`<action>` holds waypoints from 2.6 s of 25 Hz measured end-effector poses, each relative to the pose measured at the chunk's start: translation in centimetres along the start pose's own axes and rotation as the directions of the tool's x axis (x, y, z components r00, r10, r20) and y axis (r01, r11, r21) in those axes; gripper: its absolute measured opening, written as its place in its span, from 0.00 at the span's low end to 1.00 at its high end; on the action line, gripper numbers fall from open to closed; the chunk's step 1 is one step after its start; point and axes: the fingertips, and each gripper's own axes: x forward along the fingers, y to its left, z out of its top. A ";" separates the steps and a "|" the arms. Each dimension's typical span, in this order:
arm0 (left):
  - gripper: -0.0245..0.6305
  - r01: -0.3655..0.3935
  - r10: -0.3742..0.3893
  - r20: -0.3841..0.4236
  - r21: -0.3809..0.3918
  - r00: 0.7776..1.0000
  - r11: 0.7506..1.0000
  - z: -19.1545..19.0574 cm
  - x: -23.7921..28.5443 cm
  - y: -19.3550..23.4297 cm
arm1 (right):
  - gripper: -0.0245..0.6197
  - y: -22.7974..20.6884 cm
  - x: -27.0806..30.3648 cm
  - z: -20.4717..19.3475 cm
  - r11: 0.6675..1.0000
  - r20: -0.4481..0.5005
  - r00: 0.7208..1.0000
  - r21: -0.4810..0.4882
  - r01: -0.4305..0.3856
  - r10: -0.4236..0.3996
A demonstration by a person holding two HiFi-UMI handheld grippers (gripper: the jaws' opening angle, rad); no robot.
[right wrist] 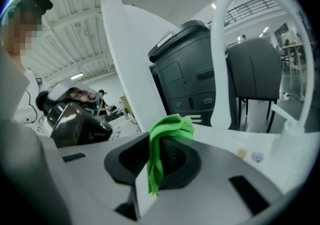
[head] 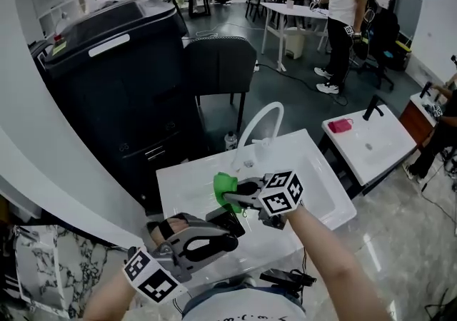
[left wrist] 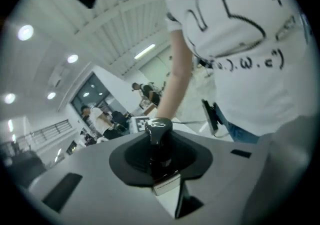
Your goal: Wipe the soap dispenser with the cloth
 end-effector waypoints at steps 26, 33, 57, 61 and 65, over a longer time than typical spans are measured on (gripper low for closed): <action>0.18 -0.275 0.518 -0.047 -0.886 0.854 0.374 -4.6 -4.3 16.2 | 0.11 7.7 0.7 4.1 0.959 0.386 0.916 -0.203 0.196 -0.105; 0.18 -0.314 0.515 -0.094 -0.878 0.852 0.360 -5.4 -3.8 16.5 | 0.11 10.3 1.6 3.1 0.959 0.373 0.926 -0.239 0.153 -0.055; 0.18 -0.362 0.584 -0.123 -0.879 0.802 0.311 -7.2 -5.5 16.9 | 0.11 10.0 -0.3 3.5 0.934 0.357 0.922 -0.256 0.249 -0.148; 0.19 -0.383 0.590 -0.135 -0.867 0.796 0.318 -7.4 -5.7 16.7 | 0.11 12.1 0.0 3.0 0.911 0.317 0.944 -0.357 0.208 -0.091; 0.18 -0.493 0.596 -0.200 -0.782 0.778 0.381 -8.4 -5.2 15.8 | 0.11 13.3 -1.9 2.7 0.894 0.306 0.949 -0.401 0.198 -0.073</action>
